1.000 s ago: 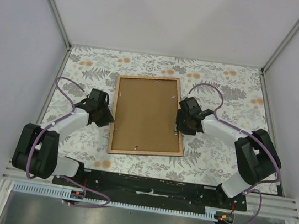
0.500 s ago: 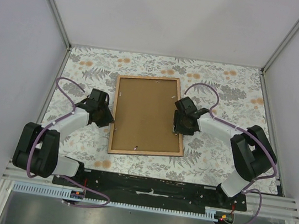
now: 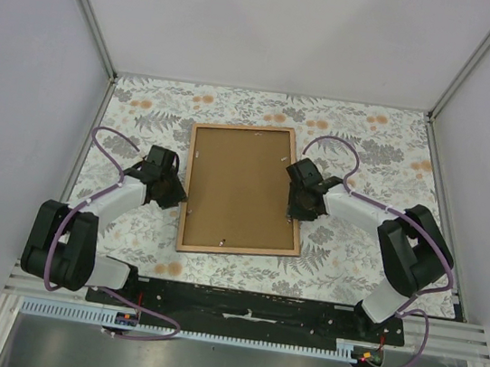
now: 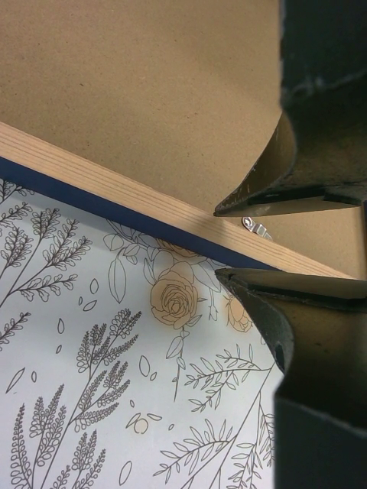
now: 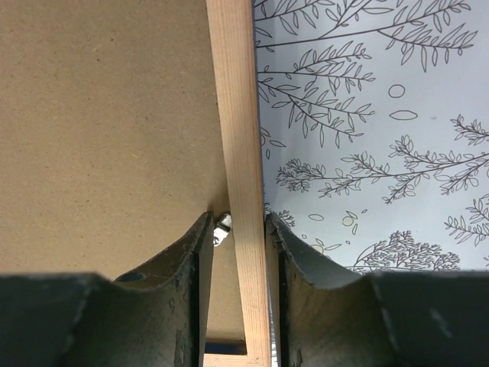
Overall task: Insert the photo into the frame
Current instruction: Press the fastener onto the backboard.
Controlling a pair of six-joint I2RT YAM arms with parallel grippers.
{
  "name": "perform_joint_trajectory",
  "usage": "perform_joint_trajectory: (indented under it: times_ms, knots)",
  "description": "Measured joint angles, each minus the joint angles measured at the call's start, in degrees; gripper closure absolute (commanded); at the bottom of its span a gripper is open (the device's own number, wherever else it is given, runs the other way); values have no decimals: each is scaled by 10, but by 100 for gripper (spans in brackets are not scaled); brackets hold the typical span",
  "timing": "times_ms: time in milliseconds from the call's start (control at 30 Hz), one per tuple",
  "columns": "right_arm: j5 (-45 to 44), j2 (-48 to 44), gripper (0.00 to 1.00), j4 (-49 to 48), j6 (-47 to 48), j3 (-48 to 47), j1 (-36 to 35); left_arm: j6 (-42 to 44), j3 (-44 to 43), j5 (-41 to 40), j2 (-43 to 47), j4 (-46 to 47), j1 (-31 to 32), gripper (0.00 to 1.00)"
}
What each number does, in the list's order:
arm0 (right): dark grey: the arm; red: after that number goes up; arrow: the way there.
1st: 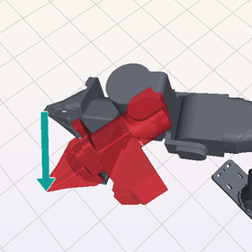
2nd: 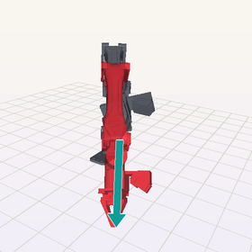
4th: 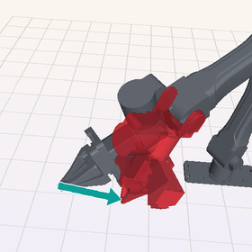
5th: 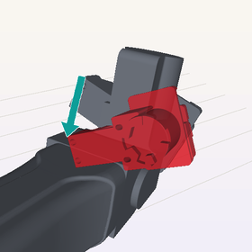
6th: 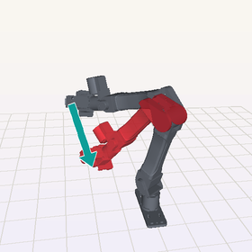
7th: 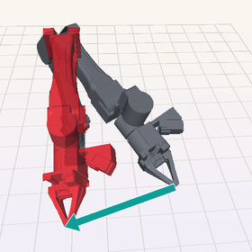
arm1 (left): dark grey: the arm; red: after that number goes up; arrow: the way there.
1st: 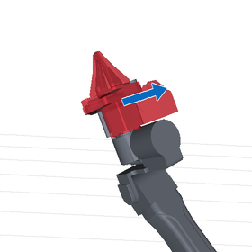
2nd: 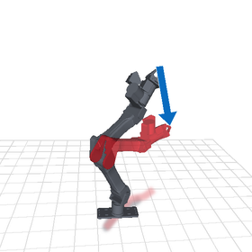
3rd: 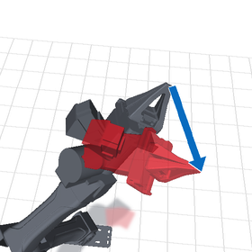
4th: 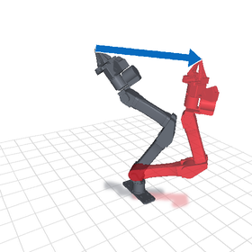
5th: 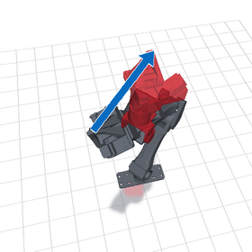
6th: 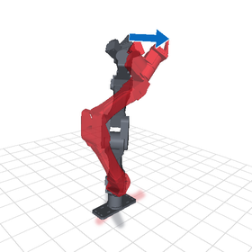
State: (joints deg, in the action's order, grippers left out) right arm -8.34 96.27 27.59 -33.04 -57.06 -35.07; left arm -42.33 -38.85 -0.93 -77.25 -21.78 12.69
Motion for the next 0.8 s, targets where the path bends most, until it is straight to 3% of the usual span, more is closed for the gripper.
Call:
perform_joint_trajectory:
  times_ms: [600,700,800]
  knots:
    - [-3,-4,88,3,3,1,0,0,0,0,0,0,0,60]
    - [3,-7,86,3,7,4,-1,0,0,0,0,0,0,60]
    - [9,-12,77,1,10,9,-1,0,0,0,0,0,0,60]
